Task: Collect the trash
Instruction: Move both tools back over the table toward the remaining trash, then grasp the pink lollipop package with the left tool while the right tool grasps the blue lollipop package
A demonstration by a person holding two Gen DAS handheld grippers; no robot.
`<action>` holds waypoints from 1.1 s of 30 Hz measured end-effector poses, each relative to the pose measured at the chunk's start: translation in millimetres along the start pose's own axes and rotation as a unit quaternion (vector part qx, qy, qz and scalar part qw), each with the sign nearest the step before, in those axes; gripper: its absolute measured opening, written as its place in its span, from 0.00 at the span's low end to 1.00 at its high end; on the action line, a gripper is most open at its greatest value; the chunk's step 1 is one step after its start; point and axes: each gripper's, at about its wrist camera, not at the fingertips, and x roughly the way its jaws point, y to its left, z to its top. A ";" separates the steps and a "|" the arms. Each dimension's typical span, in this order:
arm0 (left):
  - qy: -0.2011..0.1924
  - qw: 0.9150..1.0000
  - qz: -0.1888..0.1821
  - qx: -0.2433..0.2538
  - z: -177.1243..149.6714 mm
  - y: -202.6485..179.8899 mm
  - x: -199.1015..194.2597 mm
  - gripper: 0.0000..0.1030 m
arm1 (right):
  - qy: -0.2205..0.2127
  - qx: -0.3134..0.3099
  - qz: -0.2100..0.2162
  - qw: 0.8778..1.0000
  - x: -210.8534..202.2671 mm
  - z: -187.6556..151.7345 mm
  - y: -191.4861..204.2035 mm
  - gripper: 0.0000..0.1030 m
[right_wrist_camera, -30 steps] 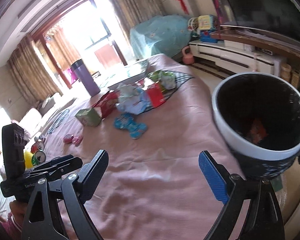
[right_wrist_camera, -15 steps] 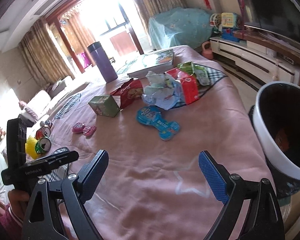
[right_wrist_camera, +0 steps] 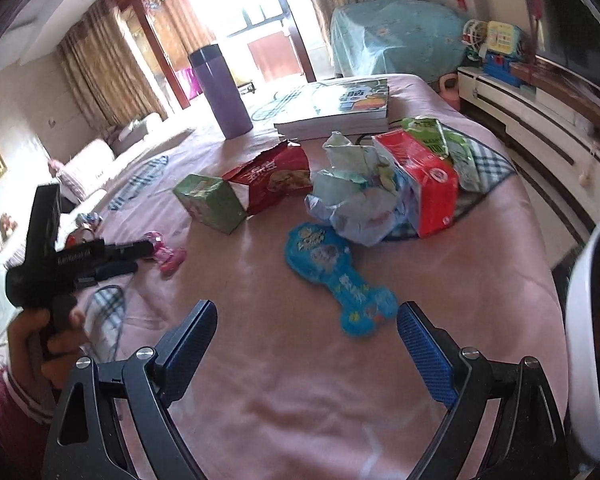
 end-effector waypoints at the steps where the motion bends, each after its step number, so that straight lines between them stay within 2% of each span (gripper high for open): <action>1: -0.003 1.000 0.009 0.004 2.8 -2.3 3.5 0.77 | 0.003 -0.004 -0.004 1.000 5.1 2.2 -0.4 0.89; 3: -0.009 0.999 0.021 0.025 5.8 -9.8 10.4 0.65 | 0.011 -0.016 -0.016 1.000 17.5 7.1 -0.1 0.88; 4: -0.007 0.999 0.020 0.039 5.2 -13.7 13.0 0.50 | 0.014 -0.020 -0.020 1.000 20.8 8.4 -1.4 0.87; 5: -0.006 0.998 0.019 0.055 3.8 -18.9 15.5 0.44 | 0.020 -0.023 -0.025 0.999 25.7 9.3 -1.8 0.83; 6: -0.006 0.998 0.015 0.067 2.7 -22.6 15.9 0.44 | 0.029 -0.022 -0.029 0.999 31.4 9.9 -3.5 0.80; 8: -0.001 0.996 -0.008 0.086 0.3 -30.1 16.9 0.44 | 0.032 -0.024 -0.044 0.998 36.1 8.9 -5.8 0.64; 9: 0.001 0.995 -0.019 0.096 -2.3 -33.8 16.3 0.44 | 0.031 -0.027 -0.052 0.998 35.2 8.6 -5.5 0.47; 11: 0.011 0.992 -0.041 0.120 -9.2 -41.5 14.4 0.44 | 0.034 -0.028 -0.057 0.997 31.8 6.5 -5.6 0.30; 12: 0.018 0.990 -0.054 0.133 -13.9 -46.3 12.3 0.44 | 0.035 -0.023 -0.048 0.998 28.8 4.1 -5.8 0.23; 13: 0.023 0.987 -0.066 0.144 -18.3 -50.6 9.9 0.44 | 0.037 -0.020 -0.042 0.998 26.6 1.4 -5.4 0.20; 17: 0.046 0.974 -0.118 0.189 -38.2 -71.5 -2.8 0.44 | 0.031 -0.009 -0.026 0.999 13.5 -10.4 -1.3 0.20; 21: 0.061 0.963 -0.139 0.221 -55.7 -87.9 -10.5 0.44 | 0.019 0.018 -0.003 1.000 -5.7 -27.1 0.4 0.20; 28: 0.072 0.955 -0.157 0.240 -82.6 -107.3 -19.3 0.44 | -0.004 0.059 0.000 0.998 -40.0 -50.8 -8.7 0.20; 33: 0.075 0.948 -0.170 0.258 -100.1 -125.7 -26.2 0.44 | -0.017 0.079 -0.016 0.997 -65.0 -68.5 -19.2 0.19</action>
